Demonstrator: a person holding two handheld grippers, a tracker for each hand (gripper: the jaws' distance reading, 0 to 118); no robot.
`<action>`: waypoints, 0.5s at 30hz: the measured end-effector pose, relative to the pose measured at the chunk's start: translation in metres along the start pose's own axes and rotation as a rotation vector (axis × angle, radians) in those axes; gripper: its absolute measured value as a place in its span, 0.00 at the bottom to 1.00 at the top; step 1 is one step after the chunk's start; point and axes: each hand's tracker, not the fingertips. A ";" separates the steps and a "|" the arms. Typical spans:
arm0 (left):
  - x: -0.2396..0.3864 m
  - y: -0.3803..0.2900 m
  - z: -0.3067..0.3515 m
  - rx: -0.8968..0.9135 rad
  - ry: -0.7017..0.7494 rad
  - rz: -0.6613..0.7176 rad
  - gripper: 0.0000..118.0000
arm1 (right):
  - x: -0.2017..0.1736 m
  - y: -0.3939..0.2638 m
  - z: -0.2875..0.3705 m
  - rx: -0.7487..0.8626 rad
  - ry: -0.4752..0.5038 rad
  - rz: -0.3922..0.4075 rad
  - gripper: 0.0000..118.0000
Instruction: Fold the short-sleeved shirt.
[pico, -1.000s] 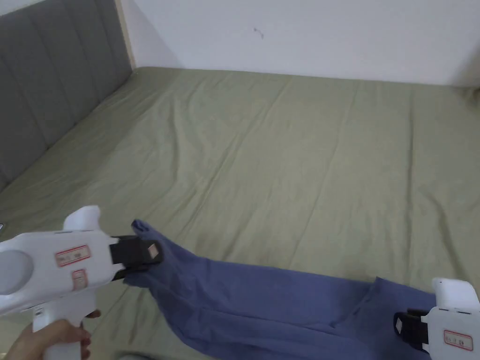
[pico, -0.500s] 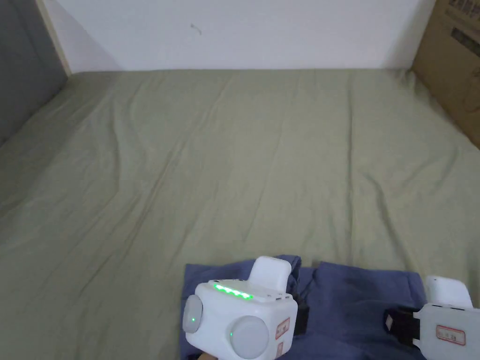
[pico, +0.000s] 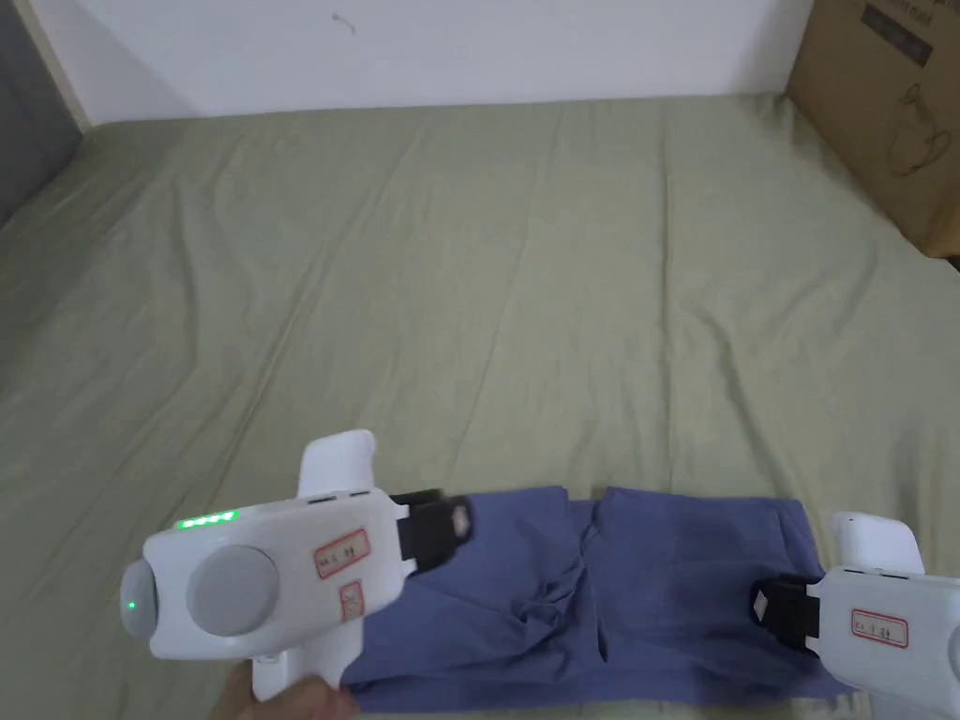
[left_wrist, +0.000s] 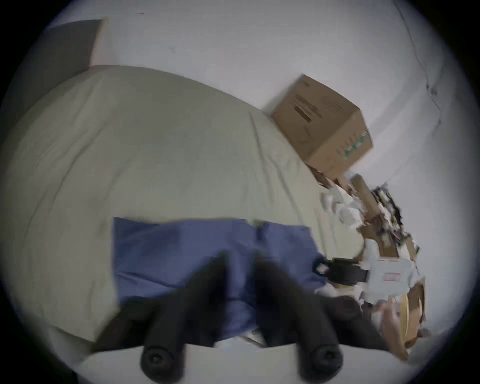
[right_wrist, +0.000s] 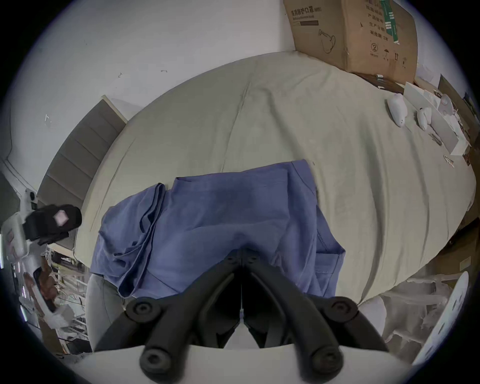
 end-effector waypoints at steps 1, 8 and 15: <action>-0.004 -0.001 -0.005 -0.009 0.062 -0.007 0.01 | -0.002 0.000 -0.001 -0.001 0.005 0.000 0.00; -0.017 -0.038 -0.050 -0.195 0.028 0.064 0.01 | -0.003 0.000 -0.005 -0.003 0.023 0.003 0.00; 0.024 -0.070 -0.093 -0.304 -0.070 0.028 0.01 | 0.010 0.002 -0.007 0.000 0.019 -0.002 0.00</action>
